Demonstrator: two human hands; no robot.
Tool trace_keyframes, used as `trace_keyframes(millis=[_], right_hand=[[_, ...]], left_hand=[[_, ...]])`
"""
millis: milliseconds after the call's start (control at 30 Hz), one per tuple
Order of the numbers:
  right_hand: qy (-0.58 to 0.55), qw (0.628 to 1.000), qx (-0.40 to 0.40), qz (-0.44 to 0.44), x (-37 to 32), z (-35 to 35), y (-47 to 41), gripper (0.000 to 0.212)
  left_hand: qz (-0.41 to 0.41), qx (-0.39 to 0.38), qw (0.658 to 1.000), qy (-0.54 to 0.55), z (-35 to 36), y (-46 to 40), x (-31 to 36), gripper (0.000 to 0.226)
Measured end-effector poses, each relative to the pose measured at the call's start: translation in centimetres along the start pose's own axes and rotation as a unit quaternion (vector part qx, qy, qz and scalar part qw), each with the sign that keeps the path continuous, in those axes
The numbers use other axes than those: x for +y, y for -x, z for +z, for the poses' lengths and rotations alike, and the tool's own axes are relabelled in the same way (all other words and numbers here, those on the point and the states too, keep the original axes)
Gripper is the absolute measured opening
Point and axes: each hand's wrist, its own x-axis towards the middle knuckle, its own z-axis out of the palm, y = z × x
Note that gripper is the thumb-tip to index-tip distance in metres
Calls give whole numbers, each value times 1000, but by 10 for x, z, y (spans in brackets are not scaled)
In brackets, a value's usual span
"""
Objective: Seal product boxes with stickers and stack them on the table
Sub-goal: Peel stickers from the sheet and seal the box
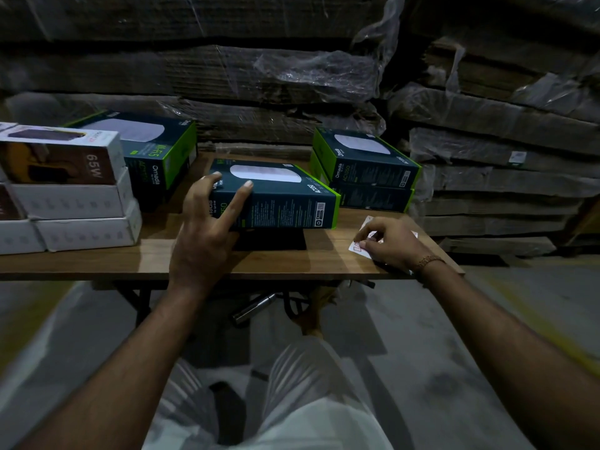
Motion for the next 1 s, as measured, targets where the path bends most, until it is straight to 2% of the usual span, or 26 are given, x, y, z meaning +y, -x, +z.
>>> trace_keyframes(millis=[133,267,500,733,867,1000], right_hand=[[0,1000,14,-13,-2,1,4,15],[15,1000,5,-13,-7,-1,3,9],[23,999,-3,-29,-5,3,0,4],[2,1000,-30,-5,-3,2,-2,11],[23,999,-29,-16,-2,4,-3,14],[39,998,-31,-23,-1,5,-5,14]], left_hand=[[7,15,1000,-7,4,1,-2,80],[5,14,1000,-9,5,1,-3,85],[6,12,1000,-13,5,2,-3,83],[7,14,1000,-9,6,2,-4,82],[2,13,1000,-14,7,2,-5,89],[6,10,1000,-12,6,2,-3,84]])
